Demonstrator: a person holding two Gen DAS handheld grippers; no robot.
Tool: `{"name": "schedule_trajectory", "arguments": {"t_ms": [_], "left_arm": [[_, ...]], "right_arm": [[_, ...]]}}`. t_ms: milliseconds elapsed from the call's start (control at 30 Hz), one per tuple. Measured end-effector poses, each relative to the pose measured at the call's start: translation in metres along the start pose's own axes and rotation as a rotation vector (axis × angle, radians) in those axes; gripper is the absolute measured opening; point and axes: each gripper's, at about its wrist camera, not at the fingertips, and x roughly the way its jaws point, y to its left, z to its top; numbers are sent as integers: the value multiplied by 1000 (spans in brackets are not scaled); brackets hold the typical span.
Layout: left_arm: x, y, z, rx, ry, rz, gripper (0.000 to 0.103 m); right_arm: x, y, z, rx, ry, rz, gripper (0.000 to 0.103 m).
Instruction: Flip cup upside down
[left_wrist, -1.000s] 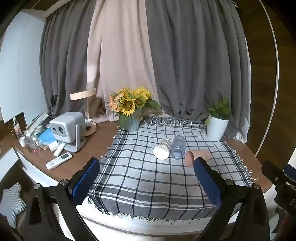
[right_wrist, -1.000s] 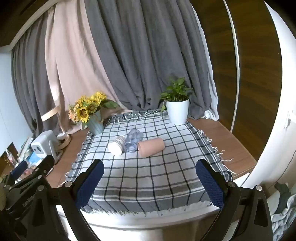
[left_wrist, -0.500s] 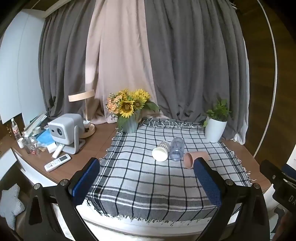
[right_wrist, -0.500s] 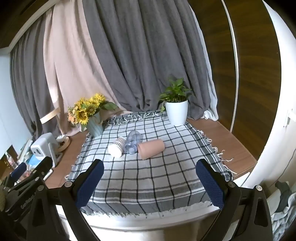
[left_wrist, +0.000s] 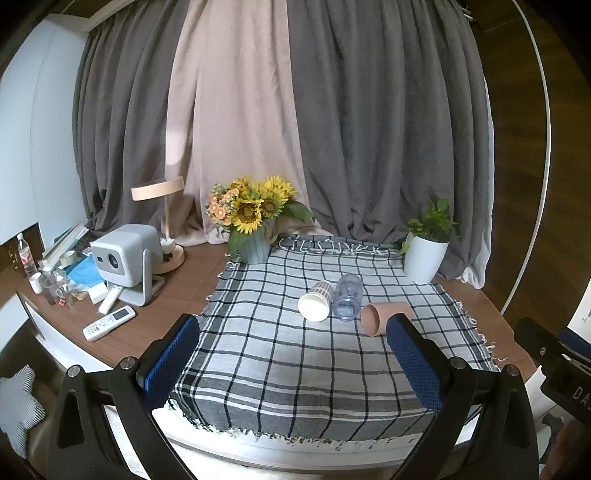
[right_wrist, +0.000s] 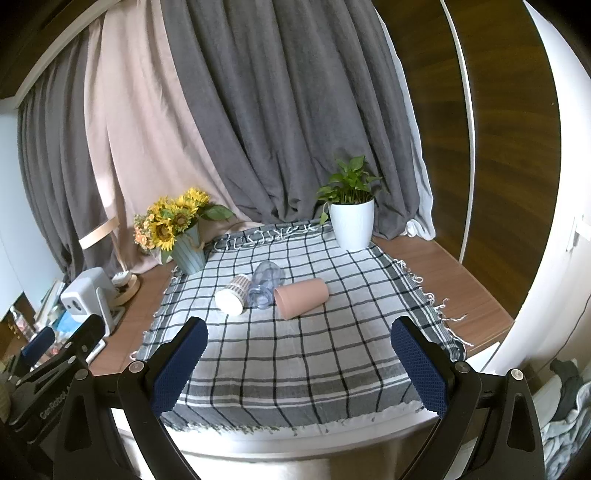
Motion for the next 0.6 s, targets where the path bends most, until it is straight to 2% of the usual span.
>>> {"name": "schedule_trajectory", "arguments": {"t_ms": [600], "left_arm": [[0,1,-4,-3,-2,-6,103]], "right_arm": [[3,-2,2,4,-1,2,100]]}}
